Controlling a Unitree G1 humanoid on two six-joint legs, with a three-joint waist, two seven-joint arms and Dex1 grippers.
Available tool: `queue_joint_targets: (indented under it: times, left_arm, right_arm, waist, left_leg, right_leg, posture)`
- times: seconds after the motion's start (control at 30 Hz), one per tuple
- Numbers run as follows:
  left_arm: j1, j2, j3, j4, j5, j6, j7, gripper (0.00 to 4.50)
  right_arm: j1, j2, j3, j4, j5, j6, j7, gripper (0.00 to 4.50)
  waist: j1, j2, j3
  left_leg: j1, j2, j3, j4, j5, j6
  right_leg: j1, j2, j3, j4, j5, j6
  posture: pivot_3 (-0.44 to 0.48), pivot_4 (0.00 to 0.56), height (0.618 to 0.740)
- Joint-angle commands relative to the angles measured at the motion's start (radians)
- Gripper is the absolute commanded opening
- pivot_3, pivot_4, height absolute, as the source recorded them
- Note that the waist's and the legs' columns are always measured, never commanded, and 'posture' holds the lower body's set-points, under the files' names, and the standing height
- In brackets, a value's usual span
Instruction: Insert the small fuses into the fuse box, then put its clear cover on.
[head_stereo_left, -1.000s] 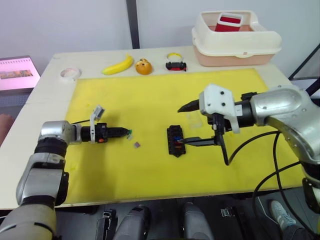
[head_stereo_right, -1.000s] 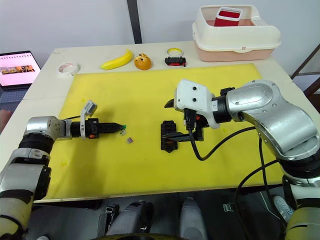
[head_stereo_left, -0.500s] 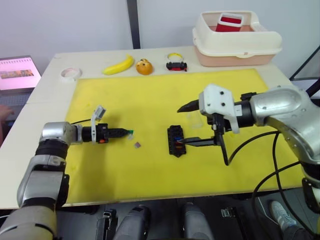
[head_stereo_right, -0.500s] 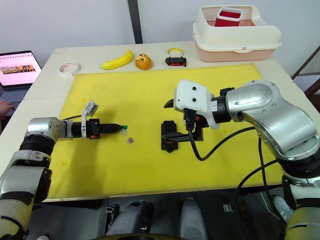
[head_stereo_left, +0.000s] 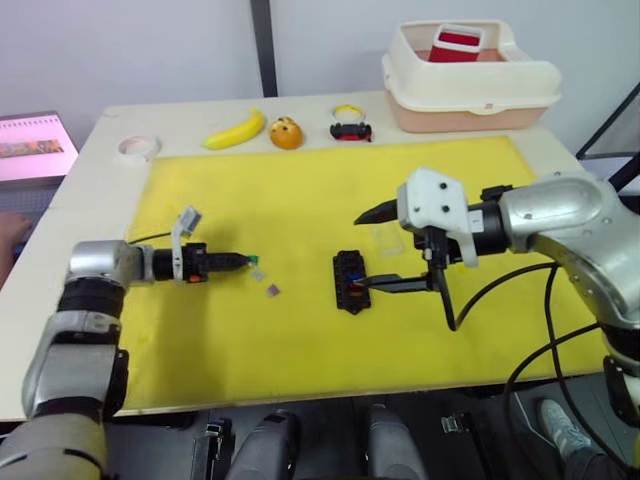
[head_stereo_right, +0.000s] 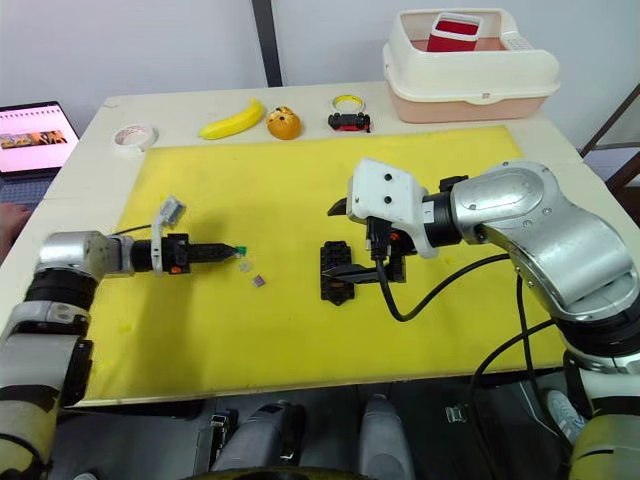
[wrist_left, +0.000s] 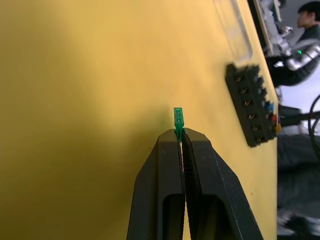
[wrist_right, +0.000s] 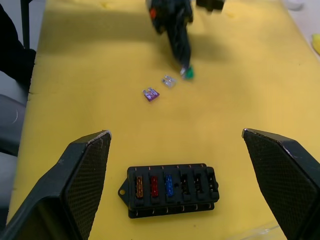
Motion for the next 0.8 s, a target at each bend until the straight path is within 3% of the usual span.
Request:
queue_joint_targets:
  times: [0.03, 0.4, 0.67, 0.77, 0.8]
  left_arm:
    - [0.017, 0.053, 0.05, -0.156, -0.069, 0.005, -0.067, 0.05]
    - [0.042, 0.056, 0.093, -0.623, -0.268, 0.029, -0.081, 0.05]
    - [0.022, 0.019, 0.067, -0.778, -0.335, -0.009, -0.065, 0.05]
    - [0.005, -0.001, 0.05, -0.794, -0.335, -0.031, -0.048, 0.0]
    - [0.005, -0.004, 0.042, -0.795, -0.327, -0.043, -0.046, 0.0]
  right_arm:
    - [0.012, 0.014, -0.042, -0.03, 0.034, 0.019, -0.019, 4.5]
    - [-0.031, 0.146, -0.226, 0.013, 0.332, 0.329, -0.17, 4.5]
    - [-0.053, 0.232, -0.294, 0.011, 0.533, 0.49, -0.328, 4.5]
    - [-0.081, 0.291, -0.316, 0.049, 0.601, 0.526, -0.401, 3.7]
    - [-0.087, 0.3, -0.319, 0.057, 0.616, 0.533, -0.419, 3.2]
  waist:
    - [0.003, 0.0, 0.0]
    - [0.007, 0.0, 0.0]
    - [0.008, 0.0, 0.0]
    - [0.008, 0.0, 0.0]
    - [0.008, 0.0, 0.0]
  left_leg:
    - [0.0, 0.0, 0.0, 0.0, 0.0, 0.0]
    - [0.0, 0.0, -0.001, 0.0, 0.0, 0.0]
    - [0.0, 0.0, 0.0, 0.0, 0.0, 0.0]
    - [0.0, 0.0, 0.0, 0.0, 0.0, 0.0]
    - [0.0, 0.0, 0.0, 0.0, 0.0, 0.0]
  right_leg:
    - [0.0, 0.0, 0.0, 0.0, 0.0, 0.0]
    - [0.002, 0.0, 0.0, -0.002, 0.0, -0.001]
    - [0.002, 0.0, 0.0, -0.003, 0.001, -0.001]
    - [0.002, 0.0, 0.0, -0.003, 0.001, -0.001]
    - [0.002, 0.0, 0.0, -0.003, 0.001, -0.001]
  posture:
    - [0.0, 0.15, 0.74]
    - [0.0, 0.15, 0.74]
    - [0.0, 0.15, 0.74]
    - [0.0, 0.15, 0.74]
    - [0.0, 0.15, 0.74]
